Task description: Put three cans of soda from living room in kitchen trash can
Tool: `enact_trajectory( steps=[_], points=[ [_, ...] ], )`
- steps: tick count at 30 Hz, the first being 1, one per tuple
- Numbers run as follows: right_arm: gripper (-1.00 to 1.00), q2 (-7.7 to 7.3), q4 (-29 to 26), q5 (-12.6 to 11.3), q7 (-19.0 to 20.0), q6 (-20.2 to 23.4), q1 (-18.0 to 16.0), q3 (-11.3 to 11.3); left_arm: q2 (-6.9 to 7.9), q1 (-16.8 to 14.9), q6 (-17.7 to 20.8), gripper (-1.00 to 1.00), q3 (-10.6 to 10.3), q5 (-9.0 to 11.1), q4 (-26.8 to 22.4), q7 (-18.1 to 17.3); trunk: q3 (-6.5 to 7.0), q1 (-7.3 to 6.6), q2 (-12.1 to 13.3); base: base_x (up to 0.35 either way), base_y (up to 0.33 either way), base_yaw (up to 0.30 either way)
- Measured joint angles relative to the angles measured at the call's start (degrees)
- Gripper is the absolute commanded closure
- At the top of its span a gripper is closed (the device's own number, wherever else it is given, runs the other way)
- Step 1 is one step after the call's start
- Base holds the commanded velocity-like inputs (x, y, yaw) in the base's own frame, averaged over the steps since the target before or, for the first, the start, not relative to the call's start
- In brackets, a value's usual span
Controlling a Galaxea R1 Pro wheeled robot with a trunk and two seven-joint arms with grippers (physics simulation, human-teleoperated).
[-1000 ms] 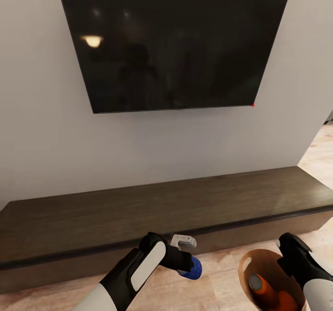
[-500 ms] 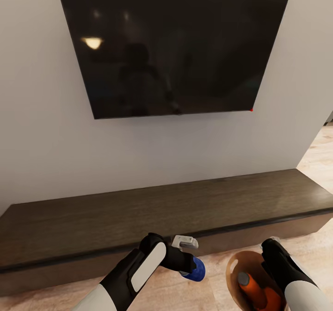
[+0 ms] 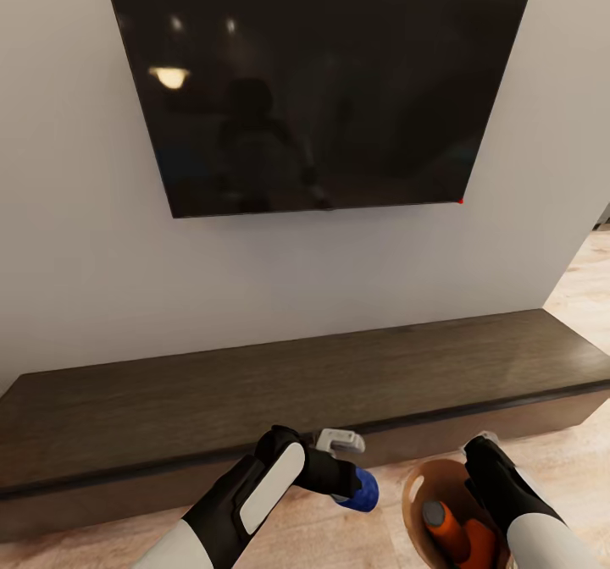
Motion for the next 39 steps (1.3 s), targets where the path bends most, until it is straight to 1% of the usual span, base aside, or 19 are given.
enact_trajectory(
  steps=[3, 8, 13, 17, 23, 25, 27, 32, 36, 39],
  points=[
    [1.00, 0.31, 0.0, 0.5, 0.0, -0.1, 0.0, 0.4, 0.00, 0.0, -0.2, 1.00, 0.0, 0.1, -0.1, -1.5, 0.00, 0.00, 0.0, 0.000, 0.000, 0.000],
    [1.00, 0.72, 0.0, 0.1, 0.0, 0.0, 0.0, 0.5, 0.00, 0.0, -0.7, 1.00, 0.0, 0.0, -0.1, -2.8, 0.00, 0.00, 0.0, 0.000, 0.000, 0.000],
    [1.00, 0.84, -0.1, 0.5, -0.1, -0.1, 0.0, 0.6, 0.00, 0.0, -2.1, 1.00, 0.0, 0.3, -0.1, -3.7, 0.00, 0.00, 0.0, 0.000, 0.000, 0.000],
    [1.00, 1.07, -0.1, 0.4, 0.0, -0.1, 0.0, 0.6, 0.00, 0.0, -3.9, 1.00, -0.1, 0.6, 0.5, -5.8, 0.00, 0.00, 0.0, 0.000, 0.000, 0.000],
    [1.00, 1.54, -0.1, 0.3, 0.0, 0.0, 0.0, 0.6, 0.00, 0.0, -4.4, 1.00, -0.2, 0.6, 1.4, -6.7, 0.00, 0.00, 0.0, 0.000, 0.000, 0.000],
    [1.00, 1.60, -0.1, 0.5, 0.0, -0.1, 0.0, 0.6, 0.00, 0.0, -4.5, 1.00, -0.2, 0.5, 2.2, -7.2, 0.00, 0.00, 0.0, 0.000, 0.000, 0.000],
    [1.00, 1.68, -0.1, 0.7, -0.1, -0.1, 0.0, 0.6, 0.00, 0.0, -4.9, 1.00, -0.2, 0.4, 4.1, -8.0, 0.00, 0.00, 0.0, 0.000, 0.000, 0.000],
    [1.00, 1.74, -0.1, 0.5, 0.0, 0.0, 0.0, 0.6, 0.00, -0.1, -7.3, 1.00, -0.2, 0.4, 6.7, -9.0, 0.00, 0.00, 0.0, 0.000, 0.000, 0.000],
    [1.00, 1.83, -0.1, 0.6, 0.0, -0.1, 0.0, 0.7, 0.00, -0.1, -9.3, 1.00, -0.3, 0.5, 7.8, -9.3, 0.00, 0.00, 0.0, 0.000, 0.000, 0.000],
    [1.00, 2.17, -0.1, 0.5, 0.0, -0.1, 0.0, 0.7, 0.00, -0.1, -10.0, 1.00, -0.3, 0.5, 8.1, -9.7, 0.00, 0.00, 0.0, 0.000, 0.000, 0.000]
  ],
)
